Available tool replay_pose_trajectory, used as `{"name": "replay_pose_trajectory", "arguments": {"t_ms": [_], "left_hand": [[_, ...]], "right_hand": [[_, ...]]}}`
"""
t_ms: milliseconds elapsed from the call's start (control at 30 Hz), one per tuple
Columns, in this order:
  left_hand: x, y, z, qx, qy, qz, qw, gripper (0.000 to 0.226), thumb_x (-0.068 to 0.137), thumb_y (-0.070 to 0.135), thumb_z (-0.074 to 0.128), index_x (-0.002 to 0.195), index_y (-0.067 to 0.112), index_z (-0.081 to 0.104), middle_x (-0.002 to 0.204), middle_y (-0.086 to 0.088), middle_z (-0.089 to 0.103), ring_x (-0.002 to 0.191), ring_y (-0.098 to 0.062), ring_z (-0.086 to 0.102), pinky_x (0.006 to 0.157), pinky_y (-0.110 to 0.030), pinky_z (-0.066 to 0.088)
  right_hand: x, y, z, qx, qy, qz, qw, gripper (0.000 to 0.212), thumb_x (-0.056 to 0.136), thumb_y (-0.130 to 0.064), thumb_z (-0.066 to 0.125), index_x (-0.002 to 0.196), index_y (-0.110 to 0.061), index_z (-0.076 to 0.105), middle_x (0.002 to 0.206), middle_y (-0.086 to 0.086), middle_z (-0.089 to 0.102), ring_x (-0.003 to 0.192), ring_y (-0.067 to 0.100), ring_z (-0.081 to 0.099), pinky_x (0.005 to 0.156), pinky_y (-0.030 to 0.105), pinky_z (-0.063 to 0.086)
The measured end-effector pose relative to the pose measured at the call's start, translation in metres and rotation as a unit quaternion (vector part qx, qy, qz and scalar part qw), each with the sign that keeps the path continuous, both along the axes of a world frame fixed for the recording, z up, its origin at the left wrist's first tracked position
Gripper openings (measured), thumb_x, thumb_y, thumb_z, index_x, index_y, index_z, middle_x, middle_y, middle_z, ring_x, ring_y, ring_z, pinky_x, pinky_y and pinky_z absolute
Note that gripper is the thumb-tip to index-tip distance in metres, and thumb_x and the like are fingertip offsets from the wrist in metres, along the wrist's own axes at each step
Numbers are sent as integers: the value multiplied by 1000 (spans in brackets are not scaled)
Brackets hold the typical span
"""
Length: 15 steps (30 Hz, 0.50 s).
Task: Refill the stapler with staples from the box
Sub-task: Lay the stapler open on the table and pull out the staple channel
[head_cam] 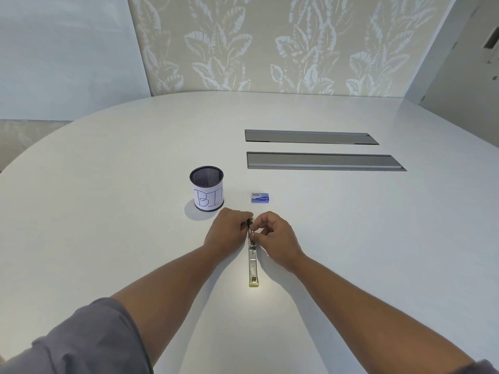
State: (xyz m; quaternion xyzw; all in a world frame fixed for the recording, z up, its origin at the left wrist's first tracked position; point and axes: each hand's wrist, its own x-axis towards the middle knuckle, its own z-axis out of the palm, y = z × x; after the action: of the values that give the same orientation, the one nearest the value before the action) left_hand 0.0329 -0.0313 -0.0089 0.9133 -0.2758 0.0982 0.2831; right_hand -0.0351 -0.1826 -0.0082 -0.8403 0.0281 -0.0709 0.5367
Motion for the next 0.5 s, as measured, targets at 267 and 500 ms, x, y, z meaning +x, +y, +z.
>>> {"name": "replay_pose_trajectory", "arguments": {"t_ms": [267, 500], "left_hand": [[1, 0, -2, -3, 6, 10, 1000, 11, 79, 9, 49, 74, 10, 59, 58, -5, 57, 65, -27, 49, 57, -44, 43], [-2, 0, 2, -2, 12, 4, 1000, 10, 78, 8, 49, 70, 9, 55, 55, -6, 54, 63, -28, 46, 55, -44, 41]], "right_hand": [[-5, 2, 1, 12, -34, -1, 999, 21, 78, -9, 76, 84, -25, 66, 84, -9, 72, 67, 8, 58, 67, 27, 48], [-11, 3, -1, -3, -55, 24, 998, 26, 73, -6, 71, 88, -27, 67, 84, -11, 69, 76, 2, 57, 69, 12, 41]]}}
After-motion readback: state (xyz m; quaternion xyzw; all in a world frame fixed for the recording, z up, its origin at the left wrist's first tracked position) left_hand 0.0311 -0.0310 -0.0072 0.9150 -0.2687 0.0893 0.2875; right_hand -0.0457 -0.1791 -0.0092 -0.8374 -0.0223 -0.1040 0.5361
